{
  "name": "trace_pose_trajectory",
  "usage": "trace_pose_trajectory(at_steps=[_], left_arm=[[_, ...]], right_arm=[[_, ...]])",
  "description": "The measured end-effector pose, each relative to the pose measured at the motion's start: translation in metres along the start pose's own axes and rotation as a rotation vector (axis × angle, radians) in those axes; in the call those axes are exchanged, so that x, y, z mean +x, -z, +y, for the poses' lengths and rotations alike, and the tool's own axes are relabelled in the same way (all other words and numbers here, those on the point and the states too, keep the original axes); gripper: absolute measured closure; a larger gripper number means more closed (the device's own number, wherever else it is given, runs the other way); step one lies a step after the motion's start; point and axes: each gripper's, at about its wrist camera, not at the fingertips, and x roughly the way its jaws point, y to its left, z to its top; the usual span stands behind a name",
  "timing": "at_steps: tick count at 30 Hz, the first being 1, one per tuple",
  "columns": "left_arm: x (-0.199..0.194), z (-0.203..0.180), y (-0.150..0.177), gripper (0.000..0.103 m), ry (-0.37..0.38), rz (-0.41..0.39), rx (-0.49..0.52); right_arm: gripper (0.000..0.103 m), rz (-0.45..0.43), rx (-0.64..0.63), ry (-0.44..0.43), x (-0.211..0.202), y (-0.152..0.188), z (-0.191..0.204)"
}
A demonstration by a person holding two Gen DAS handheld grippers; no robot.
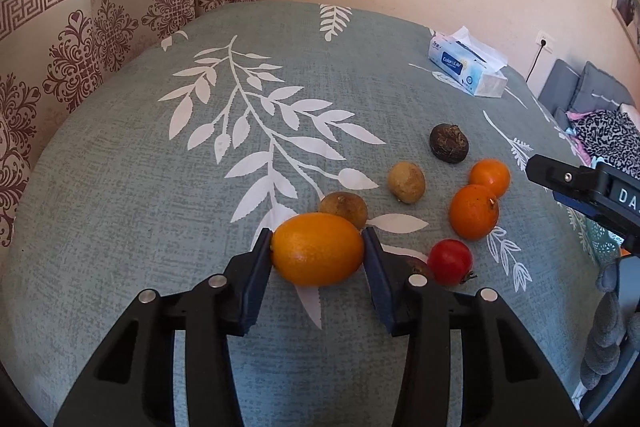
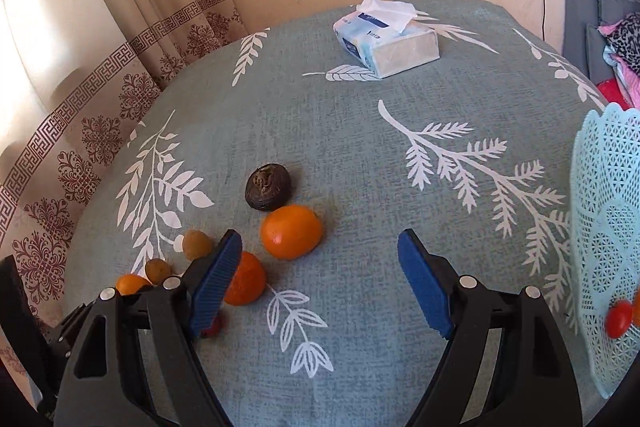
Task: Organize fruits
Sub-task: 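Grasp the large oval orange with the left tool while the right tool grasps a mandarin, then release the mandarin into the blue basket with the right tool while the left carries the oval orange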
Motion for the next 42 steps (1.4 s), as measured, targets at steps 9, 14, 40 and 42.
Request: trace_pose_trajectory(at_steps=[9, 14, 40, 42], left_arm=[[0.002, 0.003, 0.0, 0.058, -0.005, 0.006, -0.019], [0.002, 0.004, 0.0, 0.058, -0.005, 0.006, -0.019], [-0.014, 0.0, -0.002, 0.058, -0.028, -0.03, -0.009], [-0.017, -0.004, -0.002, 0.058, -0.027, -0.031, -0.005]], right_arm=[[0.038, 0.07, -0.02, 0.007, 0.038, -0.013, 0.018], [0.056, 0.113, -0.039, 0.022, 0.055, -0.011, 0.021], [0.06, -0.081, 0.027, 0.125, -0.063, 0.007, -0.051], [0.06, -0.09, 0.046, 0.138, -0.07, 0.01, -0.061]])
